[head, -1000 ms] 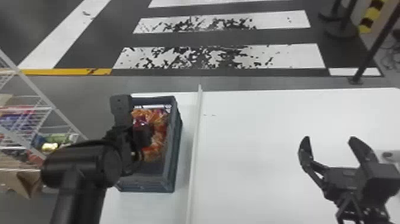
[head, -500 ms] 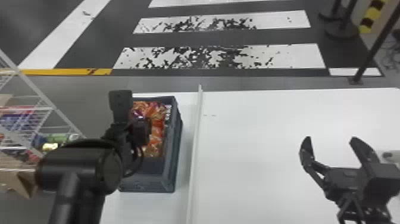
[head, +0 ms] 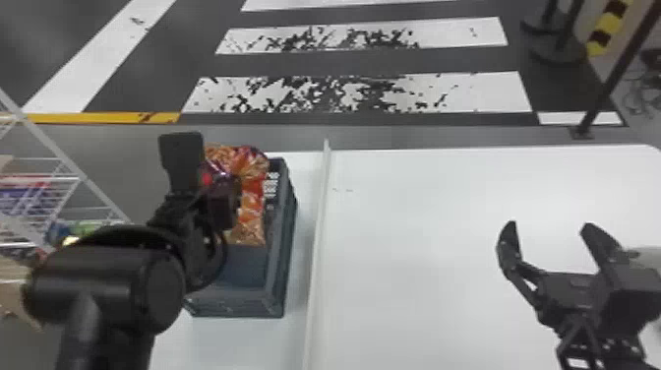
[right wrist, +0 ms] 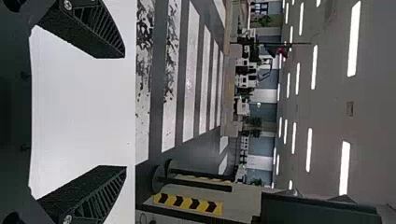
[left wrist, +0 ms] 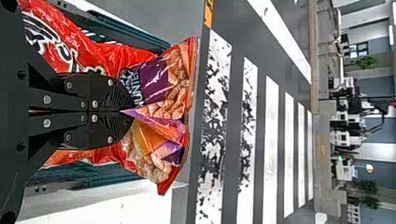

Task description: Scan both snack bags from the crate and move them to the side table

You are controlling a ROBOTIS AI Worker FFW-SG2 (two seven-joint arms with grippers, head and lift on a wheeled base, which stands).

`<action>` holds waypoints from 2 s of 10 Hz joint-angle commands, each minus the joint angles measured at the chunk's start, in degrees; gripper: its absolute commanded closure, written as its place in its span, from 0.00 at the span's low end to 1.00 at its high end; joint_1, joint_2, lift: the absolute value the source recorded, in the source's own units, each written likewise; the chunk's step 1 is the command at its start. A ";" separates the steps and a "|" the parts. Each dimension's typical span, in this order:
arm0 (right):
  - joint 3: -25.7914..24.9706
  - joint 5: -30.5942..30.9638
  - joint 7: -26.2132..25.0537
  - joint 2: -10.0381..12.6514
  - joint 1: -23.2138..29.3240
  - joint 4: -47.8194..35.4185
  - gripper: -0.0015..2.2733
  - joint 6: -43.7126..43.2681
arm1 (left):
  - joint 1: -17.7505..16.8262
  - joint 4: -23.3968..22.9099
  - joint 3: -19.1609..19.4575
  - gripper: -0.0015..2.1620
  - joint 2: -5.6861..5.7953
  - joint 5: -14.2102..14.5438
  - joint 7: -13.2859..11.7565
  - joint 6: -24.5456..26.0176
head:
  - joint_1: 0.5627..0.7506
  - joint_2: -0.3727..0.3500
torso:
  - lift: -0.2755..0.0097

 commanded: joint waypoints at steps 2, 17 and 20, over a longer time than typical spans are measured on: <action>-1.14 -0.01 -0.64 0.16 -0.01 0.00 0.03 -0.35 | 1.56 -5.29 0.67 0.81 0.14 1.00 0.12 0.88 | 0.70 0.67 | 0.86; -2.29 1.40 -5.38 0.16 -0.36 1.06 0.04 -4.40 | 2.88 -9.42 -18.23 0.80 0.23 5.04 -13.86 4.75 | 0.70 0.24 | 0.86; -2.38 1.48 -7.76 -0.10 -0.45 1.41 0.04 -6.33 | 0.33 -0.28 -25.08 0.80 0.75 -0.41 -18.08 4.22 | 0.70 0.12 | 0.86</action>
